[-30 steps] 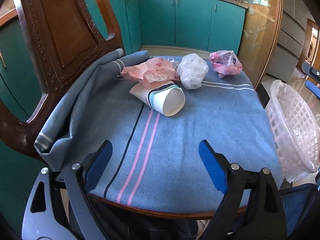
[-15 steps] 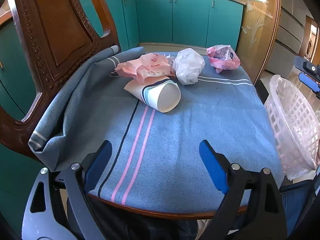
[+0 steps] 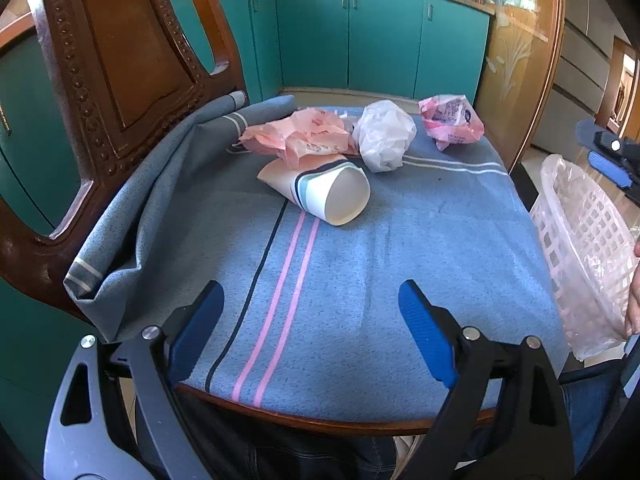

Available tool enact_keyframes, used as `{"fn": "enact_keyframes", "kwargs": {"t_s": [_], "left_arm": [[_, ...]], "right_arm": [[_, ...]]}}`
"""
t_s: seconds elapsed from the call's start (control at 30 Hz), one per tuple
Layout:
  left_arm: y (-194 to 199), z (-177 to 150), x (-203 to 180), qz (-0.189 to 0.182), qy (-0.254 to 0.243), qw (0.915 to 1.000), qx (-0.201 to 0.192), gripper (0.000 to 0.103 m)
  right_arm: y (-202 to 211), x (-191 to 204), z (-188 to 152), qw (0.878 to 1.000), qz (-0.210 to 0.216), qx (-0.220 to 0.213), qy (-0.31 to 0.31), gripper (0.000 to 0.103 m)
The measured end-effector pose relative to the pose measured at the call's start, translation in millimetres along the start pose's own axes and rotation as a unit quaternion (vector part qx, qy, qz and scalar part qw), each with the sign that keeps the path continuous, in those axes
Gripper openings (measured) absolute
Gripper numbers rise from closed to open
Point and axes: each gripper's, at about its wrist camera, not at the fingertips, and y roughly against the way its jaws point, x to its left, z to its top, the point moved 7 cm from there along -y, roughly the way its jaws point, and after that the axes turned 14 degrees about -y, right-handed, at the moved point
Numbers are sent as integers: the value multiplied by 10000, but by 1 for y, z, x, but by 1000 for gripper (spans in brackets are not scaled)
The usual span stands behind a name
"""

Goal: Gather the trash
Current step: 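Move both open tools back over the table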

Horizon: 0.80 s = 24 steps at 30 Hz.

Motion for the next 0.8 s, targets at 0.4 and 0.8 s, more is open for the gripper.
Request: {"fn": "enact_keyframes", "kwargs": {"t_s": [0.4, 0.8], "left_arm": [[8, 1, 8, -64, 33, 9994, -346, 89], [4, -7, 12, -278, 77, 9988, -392, 85]], "right_arm": [[-29, 35, -21, 9983, 31, 350, 464, 88], [-40, 62, -24, 9952, -91, -3, 970, 99]]}}
